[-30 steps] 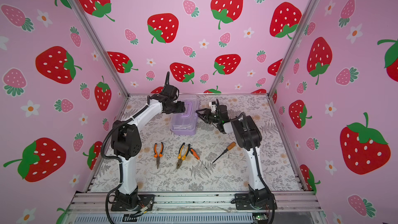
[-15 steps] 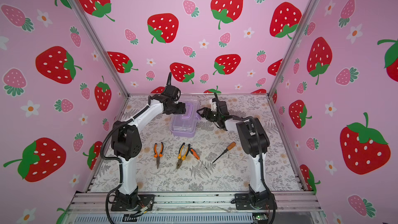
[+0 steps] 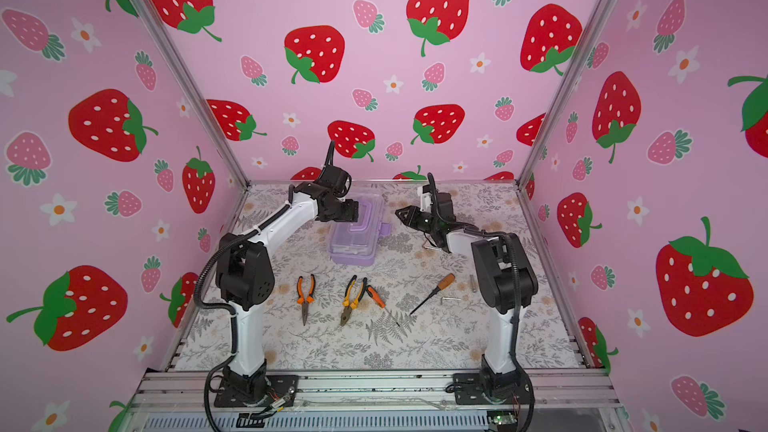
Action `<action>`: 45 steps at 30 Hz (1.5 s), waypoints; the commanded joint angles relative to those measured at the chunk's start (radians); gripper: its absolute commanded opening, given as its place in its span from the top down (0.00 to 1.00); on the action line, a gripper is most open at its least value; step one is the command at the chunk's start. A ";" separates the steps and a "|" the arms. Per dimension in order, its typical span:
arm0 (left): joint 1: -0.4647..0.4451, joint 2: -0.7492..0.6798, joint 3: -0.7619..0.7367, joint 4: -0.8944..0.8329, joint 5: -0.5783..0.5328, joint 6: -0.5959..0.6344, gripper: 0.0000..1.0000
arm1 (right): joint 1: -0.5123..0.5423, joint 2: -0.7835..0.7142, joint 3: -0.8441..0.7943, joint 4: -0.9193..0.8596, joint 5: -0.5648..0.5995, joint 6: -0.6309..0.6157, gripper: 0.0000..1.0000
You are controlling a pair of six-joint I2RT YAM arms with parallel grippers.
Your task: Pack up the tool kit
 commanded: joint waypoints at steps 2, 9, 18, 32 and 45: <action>-0.023 0.031 0.046 -0.078 -0.076 0.025 0.54 | 0.031 0.083 0.037 -0.032 -0.027 0.009 0.76; -0.024 0.014 0.049 -0.068 -0.022 -0.001 0.55 | 0.061 0.116 0.056 -0.032 -0.036 0.007 0.74; 0.023 -0.085 -0.013 0.044 0.163 -0.076 0.55 | 0.051 0.055 0.020 -0.027 -0.036 -0.009 0.74; 0.165 -0.210 -0.276 0.326 0.450 -0.230 0.54 | 0.050 -0.038 0.005 -0.049 -0.010 -0.047 0.73; 0.175 -0.208 -0.296 0.357 0.490 -0.244 0.54 | 0.140 0.015 0.096 -0.060 -0.073 -0.052 0.74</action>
